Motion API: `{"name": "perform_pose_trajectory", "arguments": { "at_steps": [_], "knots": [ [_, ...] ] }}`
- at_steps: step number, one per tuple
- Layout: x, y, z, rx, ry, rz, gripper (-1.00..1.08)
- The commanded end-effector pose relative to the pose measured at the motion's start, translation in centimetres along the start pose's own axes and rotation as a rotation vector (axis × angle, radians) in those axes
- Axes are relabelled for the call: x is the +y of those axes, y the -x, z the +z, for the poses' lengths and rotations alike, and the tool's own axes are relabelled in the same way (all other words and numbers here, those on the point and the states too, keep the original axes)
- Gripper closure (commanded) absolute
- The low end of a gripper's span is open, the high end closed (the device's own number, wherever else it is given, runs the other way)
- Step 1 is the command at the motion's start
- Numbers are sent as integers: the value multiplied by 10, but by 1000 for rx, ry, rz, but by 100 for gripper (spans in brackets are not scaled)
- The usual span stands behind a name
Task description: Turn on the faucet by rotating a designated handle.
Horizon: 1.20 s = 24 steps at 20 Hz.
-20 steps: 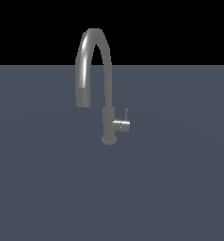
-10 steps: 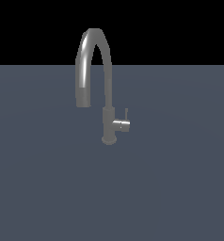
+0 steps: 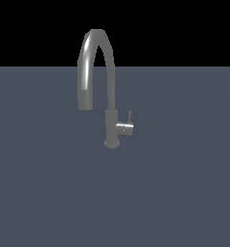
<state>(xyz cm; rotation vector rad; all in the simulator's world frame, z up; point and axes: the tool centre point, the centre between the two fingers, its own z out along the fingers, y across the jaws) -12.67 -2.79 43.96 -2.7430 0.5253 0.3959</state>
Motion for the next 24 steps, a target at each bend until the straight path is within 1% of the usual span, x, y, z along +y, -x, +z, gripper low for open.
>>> {"name": "perform_pose_trajectory", "arguments": {
  "at_steps": [1, 13, 24],
  "knots": [
    [0, -16, 4, -39, -45, 46, 108],
    [8, -94, 35, -235, -276, 275, 108],
    [24, -162, 85, -439, -515, 509, 108]
  ]
}}
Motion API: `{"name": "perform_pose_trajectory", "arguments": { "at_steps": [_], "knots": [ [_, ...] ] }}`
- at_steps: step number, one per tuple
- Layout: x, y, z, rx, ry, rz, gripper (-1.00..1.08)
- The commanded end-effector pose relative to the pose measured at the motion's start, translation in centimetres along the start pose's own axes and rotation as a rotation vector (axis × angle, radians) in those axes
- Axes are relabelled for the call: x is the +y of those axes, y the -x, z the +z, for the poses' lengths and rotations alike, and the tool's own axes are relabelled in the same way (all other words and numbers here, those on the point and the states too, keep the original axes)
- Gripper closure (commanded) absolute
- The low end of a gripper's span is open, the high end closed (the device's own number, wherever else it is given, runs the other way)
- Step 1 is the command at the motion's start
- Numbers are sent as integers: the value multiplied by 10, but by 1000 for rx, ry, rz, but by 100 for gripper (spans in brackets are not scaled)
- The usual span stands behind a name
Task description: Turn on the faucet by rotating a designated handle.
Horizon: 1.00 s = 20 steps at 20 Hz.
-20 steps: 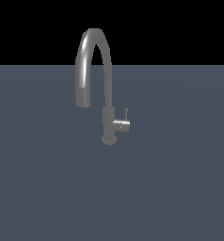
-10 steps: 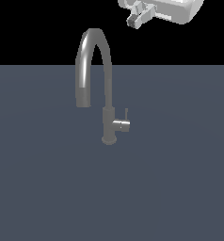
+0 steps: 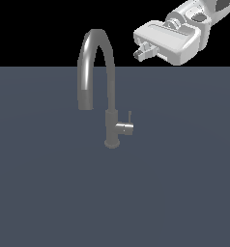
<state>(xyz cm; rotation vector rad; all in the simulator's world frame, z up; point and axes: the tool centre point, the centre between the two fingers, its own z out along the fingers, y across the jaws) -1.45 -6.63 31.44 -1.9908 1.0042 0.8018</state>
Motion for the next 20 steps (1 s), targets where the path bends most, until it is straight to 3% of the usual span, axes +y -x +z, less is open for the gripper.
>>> {"name": "perform_pose_trajectory", "arguments": {
  "at_steps": [1, 13, 20],
  "knots": [
    [0, -20, 5, -49, -57, 55, 108],
    [11, -107, 46, -284, -330, 326, 108],
    [18, -140, 72, -385, -447, 443, 108]
  ]
}}
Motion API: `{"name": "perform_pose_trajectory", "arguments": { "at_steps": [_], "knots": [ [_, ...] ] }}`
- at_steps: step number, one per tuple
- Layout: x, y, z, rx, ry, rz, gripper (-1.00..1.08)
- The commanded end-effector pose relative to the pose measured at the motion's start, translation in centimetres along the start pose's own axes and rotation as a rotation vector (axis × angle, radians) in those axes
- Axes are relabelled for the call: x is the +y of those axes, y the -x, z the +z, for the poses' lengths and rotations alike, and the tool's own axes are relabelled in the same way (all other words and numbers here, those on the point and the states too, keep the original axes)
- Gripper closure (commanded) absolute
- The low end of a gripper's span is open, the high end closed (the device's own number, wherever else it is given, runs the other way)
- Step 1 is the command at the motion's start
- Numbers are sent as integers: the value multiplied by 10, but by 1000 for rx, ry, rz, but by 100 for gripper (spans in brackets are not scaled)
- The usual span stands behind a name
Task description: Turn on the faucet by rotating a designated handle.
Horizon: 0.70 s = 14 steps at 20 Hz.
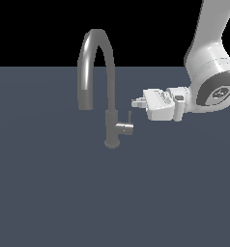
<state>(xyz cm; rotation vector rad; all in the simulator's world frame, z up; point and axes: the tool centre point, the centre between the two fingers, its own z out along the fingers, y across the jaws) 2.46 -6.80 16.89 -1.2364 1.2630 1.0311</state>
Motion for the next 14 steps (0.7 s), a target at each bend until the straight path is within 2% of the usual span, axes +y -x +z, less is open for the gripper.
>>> {"name": "perform_pose_trajectory", "arguments": {
  "at_steps": [1, 7, 14],
  "knots": [
    [0, -12, 4, -31, -35, 34, 108],
    [1, -29, 11, -74, -85, 84, 108],
    [1, -32, 13, -84, -95, 93, 108]
  ]
}}
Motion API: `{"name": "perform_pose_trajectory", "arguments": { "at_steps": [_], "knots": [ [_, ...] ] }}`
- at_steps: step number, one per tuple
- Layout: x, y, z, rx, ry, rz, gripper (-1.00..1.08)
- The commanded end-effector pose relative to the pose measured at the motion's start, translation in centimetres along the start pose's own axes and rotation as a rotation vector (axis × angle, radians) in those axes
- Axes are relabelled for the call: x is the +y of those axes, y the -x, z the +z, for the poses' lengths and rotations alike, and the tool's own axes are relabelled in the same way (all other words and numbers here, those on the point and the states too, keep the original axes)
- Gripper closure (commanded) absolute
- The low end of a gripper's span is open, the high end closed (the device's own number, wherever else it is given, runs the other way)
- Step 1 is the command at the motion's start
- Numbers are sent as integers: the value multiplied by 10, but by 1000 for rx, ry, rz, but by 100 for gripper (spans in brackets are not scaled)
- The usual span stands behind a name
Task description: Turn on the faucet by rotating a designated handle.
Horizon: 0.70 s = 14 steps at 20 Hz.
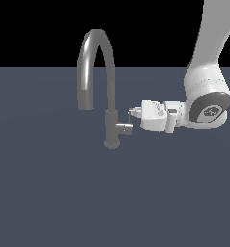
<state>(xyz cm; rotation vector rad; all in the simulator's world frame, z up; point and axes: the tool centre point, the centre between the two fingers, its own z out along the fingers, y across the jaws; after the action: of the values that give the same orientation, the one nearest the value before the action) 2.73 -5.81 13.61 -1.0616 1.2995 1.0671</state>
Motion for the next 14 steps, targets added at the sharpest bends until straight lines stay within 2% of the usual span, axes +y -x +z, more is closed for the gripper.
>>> {"name": "perform_pose_trajectory", "arguments": {
  "at_steps": [1, 12, 14],
  "knots": [
    [0, 0, 0, -1, -1, 0, 108],
    [28, 12, 0, -1, -1, 0, 108],
    [24, 9, 0, 2, -4, 0, 108]
  ]
}}
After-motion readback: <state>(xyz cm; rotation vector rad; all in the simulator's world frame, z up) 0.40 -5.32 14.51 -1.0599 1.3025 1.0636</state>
